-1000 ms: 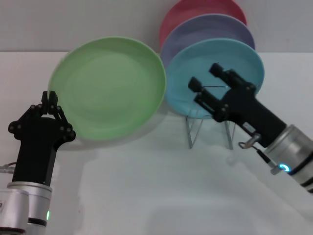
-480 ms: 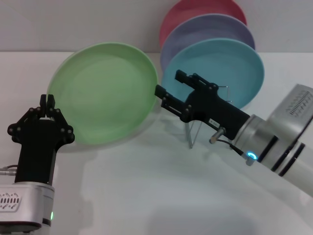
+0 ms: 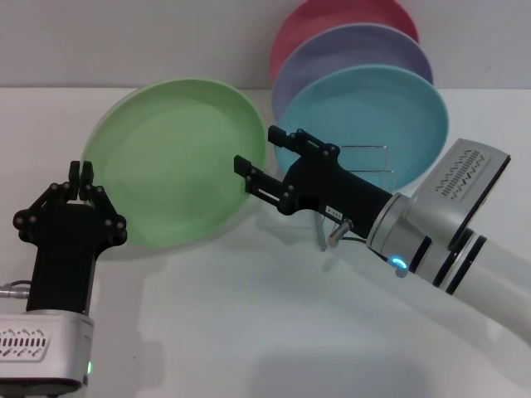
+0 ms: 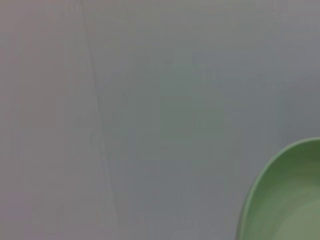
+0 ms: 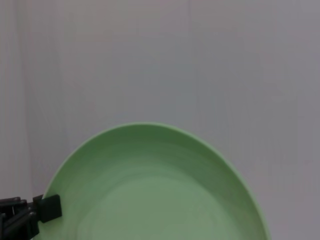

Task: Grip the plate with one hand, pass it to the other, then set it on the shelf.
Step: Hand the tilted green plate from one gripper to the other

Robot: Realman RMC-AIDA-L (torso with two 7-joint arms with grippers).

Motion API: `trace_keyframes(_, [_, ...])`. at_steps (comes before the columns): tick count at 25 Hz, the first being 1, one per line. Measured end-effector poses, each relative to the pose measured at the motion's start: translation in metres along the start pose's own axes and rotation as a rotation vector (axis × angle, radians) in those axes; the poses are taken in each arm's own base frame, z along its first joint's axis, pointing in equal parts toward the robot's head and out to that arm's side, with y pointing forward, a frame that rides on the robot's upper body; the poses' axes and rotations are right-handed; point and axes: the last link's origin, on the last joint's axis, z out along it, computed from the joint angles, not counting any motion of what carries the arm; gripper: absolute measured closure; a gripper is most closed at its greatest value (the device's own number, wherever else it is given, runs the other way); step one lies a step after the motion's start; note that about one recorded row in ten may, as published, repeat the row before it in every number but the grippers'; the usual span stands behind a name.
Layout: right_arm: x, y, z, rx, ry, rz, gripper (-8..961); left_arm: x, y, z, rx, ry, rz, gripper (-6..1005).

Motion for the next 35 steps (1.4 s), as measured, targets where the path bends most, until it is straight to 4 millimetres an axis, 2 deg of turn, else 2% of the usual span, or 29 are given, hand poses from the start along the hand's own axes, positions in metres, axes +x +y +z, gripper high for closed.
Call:
trace_keyframes(5, [0.000, 0.000, 0.001, 0.012, -0.001, 0.002, 249, -0.002, -0.002, -0.001, 0.006, -0.004, 0.008, 964])
trace_keyframes(29, [0.000, 0.002, 0.013, 0.022, 0.029, -0.056, 416, 0.002, -0.001, -0.012, 0.011, 0.012, 0.105, 965])
trace_keyframes(33, [-0.001, 0.002, 0.013, 0.024, 0.027, -0.055, 601, 0.002, -0.001, -0.013, 0.011, 0.011, 0.110, 965])
trace_keyframes(35, [-0.001, 0.002, 0.013, 0.025, 0.027, -0.055, 599, 0.002, -0.001, -0.015, 0.013, 0.011, 0.113, 965])
